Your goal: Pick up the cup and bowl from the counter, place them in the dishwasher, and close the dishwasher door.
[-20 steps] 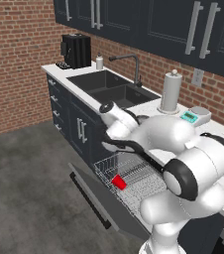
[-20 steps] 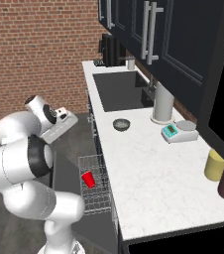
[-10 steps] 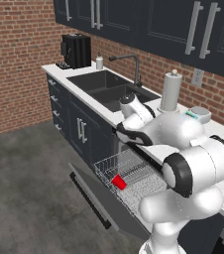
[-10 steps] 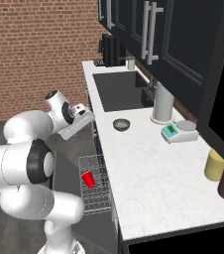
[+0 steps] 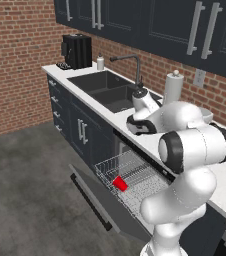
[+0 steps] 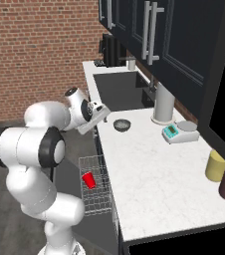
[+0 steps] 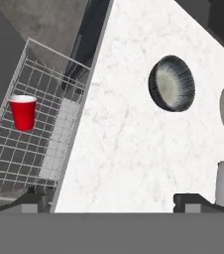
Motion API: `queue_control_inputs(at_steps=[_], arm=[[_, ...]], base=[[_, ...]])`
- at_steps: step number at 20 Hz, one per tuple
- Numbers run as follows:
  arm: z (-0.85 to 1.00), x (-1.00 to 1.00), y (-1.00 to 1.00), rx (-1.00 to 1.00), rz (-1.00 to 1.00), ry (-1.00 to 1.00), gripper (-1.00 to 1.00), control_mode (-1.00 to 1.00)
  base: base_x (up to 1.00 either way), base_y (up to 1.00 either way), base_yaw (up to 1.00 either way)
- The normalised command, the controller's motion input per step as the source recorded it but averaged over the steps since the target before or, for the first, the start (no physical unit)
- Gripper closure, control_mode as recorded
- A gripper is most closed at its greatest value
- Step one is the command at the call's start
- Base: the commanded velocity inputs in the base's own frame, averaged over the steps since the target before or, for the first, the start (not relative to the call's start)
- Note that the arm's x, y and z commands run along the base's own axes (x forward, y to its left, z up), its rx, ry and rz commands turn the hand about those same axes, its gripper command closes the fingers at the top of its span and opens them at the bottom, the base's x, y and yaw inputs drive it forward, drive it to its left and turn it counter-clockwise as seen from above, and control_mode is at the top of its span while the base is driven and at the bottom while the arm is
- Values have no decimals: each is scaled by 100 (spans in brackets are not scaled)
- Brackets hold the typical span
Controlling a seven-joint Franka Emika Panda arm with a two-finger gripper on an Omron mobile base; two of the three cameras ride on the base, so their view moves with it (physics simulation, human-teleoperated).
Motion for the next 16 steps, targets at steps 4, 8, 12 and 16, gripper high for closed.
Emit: queue_control_inputs(at_steps=[4,8,12,16], arm=[[-17,69,-12,0,0,0,-100,-100],[-18,61,-7,0,0,0,-100,-100],[-36,56,-7,0,0,0,-100,-100],[-45,42,-9,0,0,-3,-100,-100]], base=[[0,0,0],[0,0,0],[0,0,0],[0,0,0]])
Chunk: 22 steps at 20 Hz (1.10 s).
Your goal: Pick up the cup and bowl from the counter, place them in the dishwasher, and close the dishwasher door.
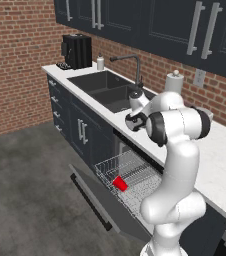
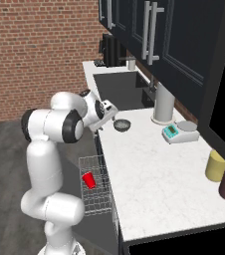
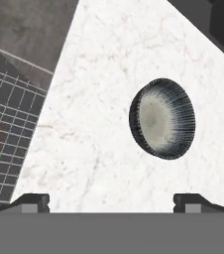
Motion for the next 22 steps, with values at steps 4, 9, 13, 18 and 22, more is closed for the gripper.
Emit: queue_control_inputs(at_steps=[4,9,13,18,22], arm=[[-36,36,-7,0,0,-4,-100,-100],[-18,29,-4,0,0,-6,-100,-100],[-14,40,-9,0,0,-2,-100,-100],[-12,28,-14,0,0,0,-100,-100],[-12,17,-18,0,0,0,-100,-100]], base=[[0,0,0],[0,0,0],[0,0,0],[0,0,0],[0,0,0]])
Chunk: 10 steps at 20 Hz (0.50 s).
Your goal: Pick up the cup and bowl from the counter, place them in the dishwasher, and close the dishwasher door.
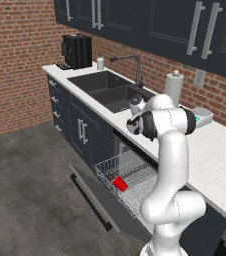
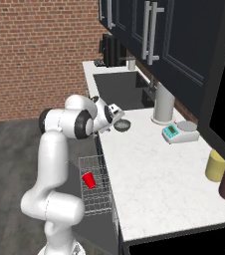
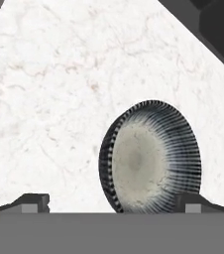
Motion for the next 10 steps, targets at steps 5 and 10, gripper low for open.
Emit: queue_control_inputs(at_steps=[5,10], arm=[[-16,13,-12,0,0,0,-100,-100],[-18,12,-5,0,0,0,-100,-100]], base=[[0,0,0],[0,0,0]])
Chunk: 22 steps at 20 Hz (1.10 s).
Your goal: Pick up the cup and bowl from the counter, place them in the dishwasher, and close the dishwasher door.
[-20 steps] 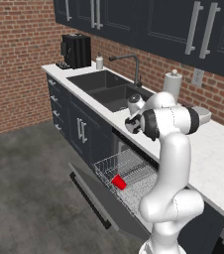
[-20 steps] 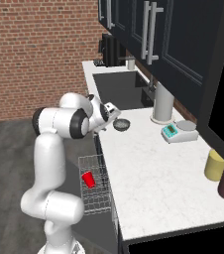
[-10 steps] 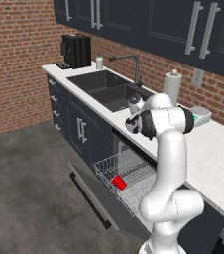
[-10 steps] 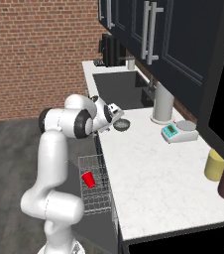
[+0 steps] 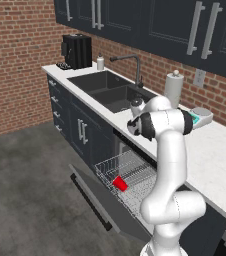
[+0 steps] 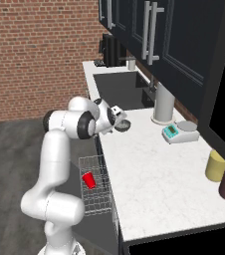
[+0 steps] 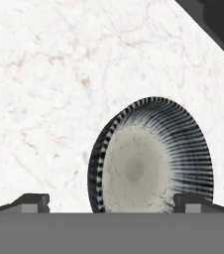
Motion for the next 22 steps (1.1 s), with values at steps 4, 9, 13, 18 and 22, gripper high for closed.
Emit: queue_control_inputs(at_steps=[4,9,13,18,22], arm=[[-18,0,0,0,0,0,100,-100],[-11,0,0,0,0,0,100,-100],[-4,0,0,0,0,0,100,-100],[-1,-19,0,0,0,-5,100,-100],[4,-85,28,0,0,-10,100,-100]], base=[[0,0,0],[0,0,0],[0,0,0],[0,0,0],[0,0,0]])
